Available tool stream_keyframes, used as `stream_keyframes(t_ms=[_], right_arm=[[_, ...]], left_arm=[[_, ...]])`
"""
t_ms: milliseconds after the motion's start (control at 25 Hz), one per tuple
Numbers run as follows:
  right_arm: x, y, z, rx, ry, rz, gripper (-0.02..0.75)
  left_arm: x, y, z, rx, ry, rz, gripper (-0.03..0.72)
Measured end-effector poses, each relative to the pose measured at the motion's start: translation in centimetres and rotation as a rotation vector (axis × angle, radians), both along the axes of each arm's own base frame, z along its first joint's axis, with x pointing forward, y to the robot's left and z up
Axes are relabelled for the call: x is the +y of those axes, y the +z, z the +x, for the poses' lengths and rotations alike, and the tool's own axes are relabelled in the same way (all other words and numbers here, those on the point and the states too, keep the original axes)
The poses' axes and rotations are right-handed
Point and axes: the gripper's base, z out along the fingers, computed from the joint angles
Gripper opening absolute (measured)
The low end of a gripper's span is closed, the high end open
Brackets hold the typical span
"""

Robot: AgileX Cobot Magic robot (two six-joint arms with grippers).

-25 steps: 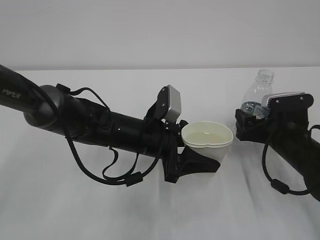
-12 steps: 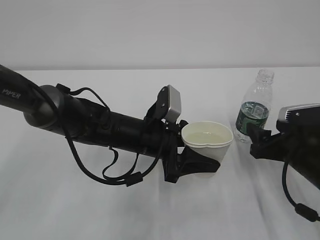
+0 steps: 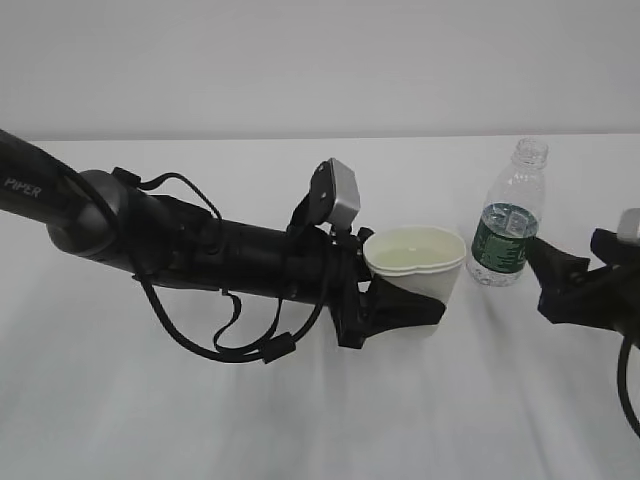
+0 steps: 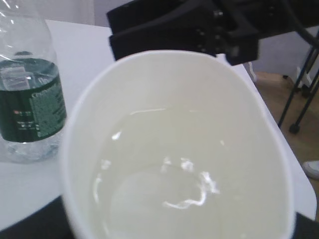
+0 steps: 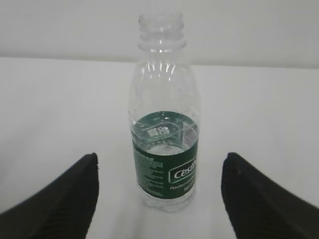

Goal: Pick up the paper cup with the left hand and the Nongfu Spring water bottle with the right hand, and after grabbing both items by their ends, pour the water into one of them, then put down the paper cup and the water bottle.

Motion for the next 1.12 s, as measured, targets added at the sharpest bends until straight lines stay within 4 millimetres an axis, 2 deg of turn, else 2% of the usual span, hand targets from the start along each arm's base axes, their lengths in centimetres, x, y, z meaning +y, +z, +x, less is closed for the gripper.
stream_keyframes(t_ms=[240, 480, 640, 920, 1120], right_arm=[[-0.6, 2.1, -3.0, -0.064, -0.018, 0.013, 0.576], [-0.8, 2.1, -4.4, -0.057, -0.018, 0.012, 0.576], [-0.8, 2.0, -4.5, -0.051, -0.015, 0.010, 0.576], [-0.8, 2.0, -4.5, -0.051, -0.015, 0.010, 0.576], [-0.7, 2.0, -4.5, -0.051, -0.013, 0.010, 0.576]], left_arm=[[-0.1, 0.4, 0.3, 0.023, 0.039, -0.049, 0.429], [0.0, 0.5, 0.7, 0.034, 0.077, -0.061, 0.429], [1.3, 0.4, 1.9, 0.032, 0.128, -0.046, 0.429], [4.6, 0.4, 4.5, 0.035, 0.242, -0.050, 0.429], [5.9, 0.4, 5.4, 0.029, 0.281, -0.053, 0.429]])
